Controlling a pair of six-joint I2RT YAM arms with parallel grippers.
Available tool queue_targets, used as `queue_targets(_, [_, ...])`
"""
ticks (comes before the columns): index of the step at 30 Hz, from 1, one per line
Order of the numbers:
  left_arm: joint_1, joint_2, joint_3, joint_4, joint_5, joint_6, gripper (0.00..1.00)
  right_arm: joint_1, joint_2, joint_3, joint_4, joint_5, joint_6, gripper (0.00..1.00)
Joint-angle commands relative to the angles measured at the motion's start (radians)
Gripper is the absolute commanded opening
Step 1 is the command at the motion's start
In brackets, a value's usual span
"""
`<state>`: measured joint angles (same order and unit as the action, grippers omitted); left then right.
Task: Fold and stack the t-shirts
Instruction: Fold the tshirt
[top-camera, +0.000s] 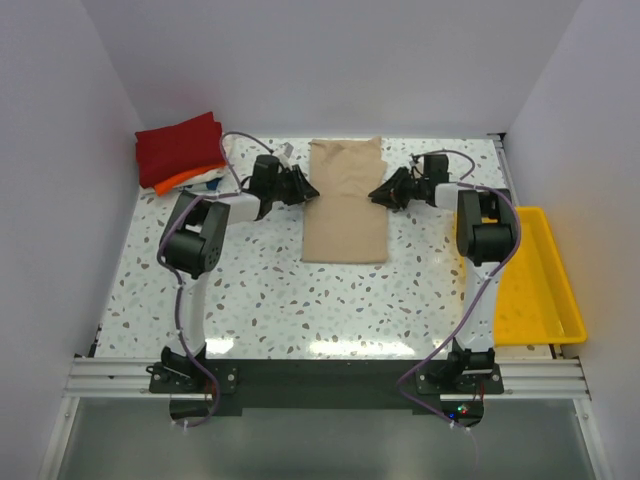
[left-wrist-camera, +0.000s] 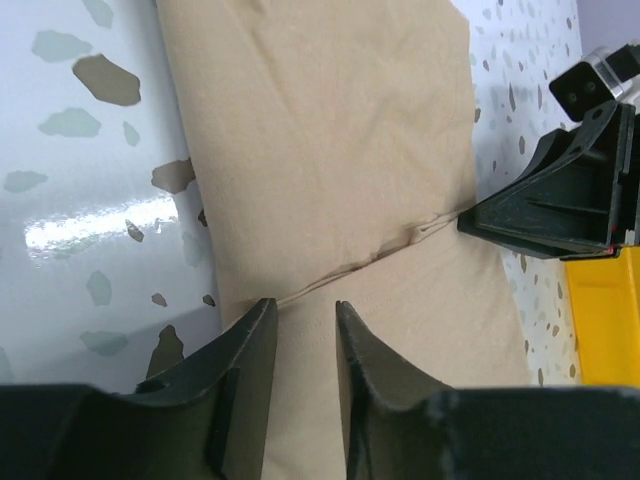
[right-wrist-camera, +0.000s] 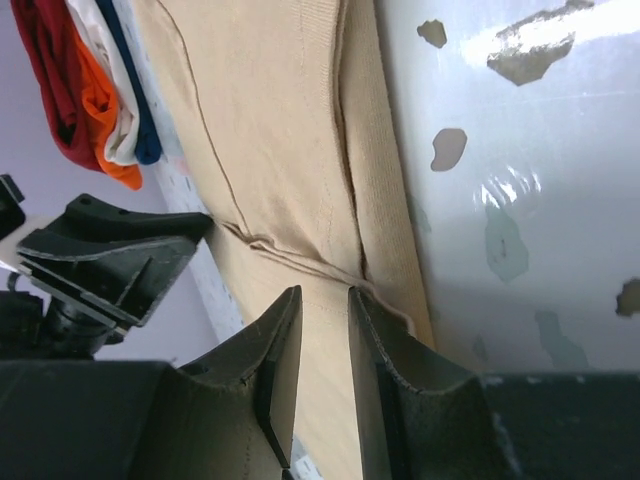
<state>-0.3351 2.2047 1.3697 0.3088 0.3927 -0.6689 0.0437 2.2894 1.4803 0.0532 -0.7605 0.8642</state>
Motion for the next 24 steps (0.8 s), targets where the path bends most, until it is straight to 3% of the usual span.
queue_targets(1, [0.024, -0.097, 0.014, -0.013, 0.003, 0.015, 0.36, -0.008, -0.117, 0.003, -0.09, 0.082, -0.082, 0.3])
queue_targets(6, [0.018, -0.167, -0.038, -0.014, -0.018, -0.06, 0.38, -0.007, -0.244, -0.04, -0.125, 0.147, -0.107, 0.32])
queue_targets(13, [-0.022, -0.24, -0.152, -0.042, -0.118, -0.075, 0.35, 0.008, -0.431, -0.318, -0.003, 0.147, -0.019, 0.32])
queue_targets(24, [-0.018, -0.094, -0.093, -0.132, -0.219, -0.06, 0.33, 0.059, -0.582, -0.643, 0.05, 0.136, -0.021, 0.32])
